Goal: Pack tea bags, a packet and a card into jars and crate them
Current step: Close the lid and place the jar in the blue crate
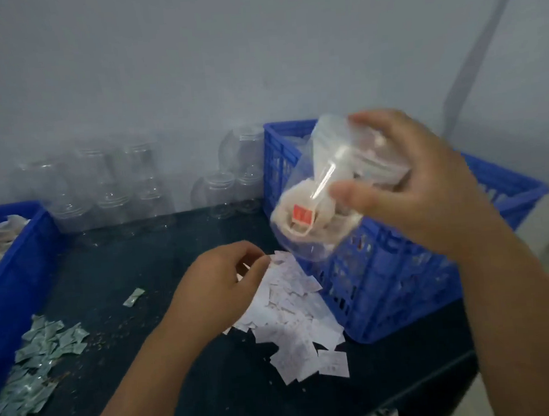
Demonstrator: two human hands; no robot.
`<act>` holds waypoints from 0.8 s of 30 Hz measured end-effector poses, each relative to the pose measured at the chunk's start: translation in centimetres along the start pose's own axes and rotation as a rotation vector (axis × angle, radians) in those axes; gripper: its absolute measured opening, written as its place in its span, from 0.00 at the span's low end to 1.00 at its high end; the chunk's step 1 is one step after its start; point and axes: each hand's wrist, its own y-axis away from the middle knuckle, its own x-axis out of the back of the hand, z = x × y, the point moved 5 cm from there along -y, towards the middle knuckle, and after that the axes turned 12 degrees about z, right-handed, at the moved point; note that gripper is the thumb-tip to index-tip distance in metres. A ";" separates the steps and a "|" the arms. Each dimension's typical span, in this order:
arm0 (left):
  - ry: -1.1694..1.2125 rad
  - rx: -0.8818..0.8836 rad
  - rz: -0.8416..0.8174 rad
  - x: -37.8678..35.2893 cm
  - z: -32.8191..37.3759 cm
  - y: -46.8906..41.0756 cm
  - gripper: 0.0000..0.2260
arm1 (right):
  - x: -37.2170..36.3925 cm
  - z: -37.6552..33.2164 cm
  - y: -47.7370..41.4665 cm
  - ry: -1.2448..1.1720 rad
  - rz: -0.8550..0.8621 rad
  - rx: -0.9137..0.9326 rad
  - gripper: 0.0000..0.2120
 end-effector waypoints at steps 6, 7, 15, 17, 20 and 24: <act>0.110 -0.267 -0.024 -5.3 5.2 -2.4 0.24 | 3.5 6.1 -11.6 0.205 0.175 -0.150 0.45; 0.130 -0.331 -0.029 -5.8 6.5 -2.8 0.27 | 3.0 7.4 -13.6 0.256 0.160 -0.174 0.45; 0.261 -0.477 0.072 -9.0 9.3 -4.9 0.18 | -5.6 16.5 -22.5 0.527 0.039 -0.246 0.47; 0.289 -0.463 0.095 -9.5 9.0 -5.0 0.16 | -7.4 18.8 -22.9 0.546 0.027 -0.266 0.47; 0.310 -0.463 0.101 -10.1 8.7 -5.2 0.15 | -9.7 21.9 -23.1 0.627 -0.062 -0.305 0.48; 0.318 -0.459 0.098 -10.5 8.5 -5.4 0.18 | -12.4 25.1 -22.5 0.684 -0.238 -0.400 0.46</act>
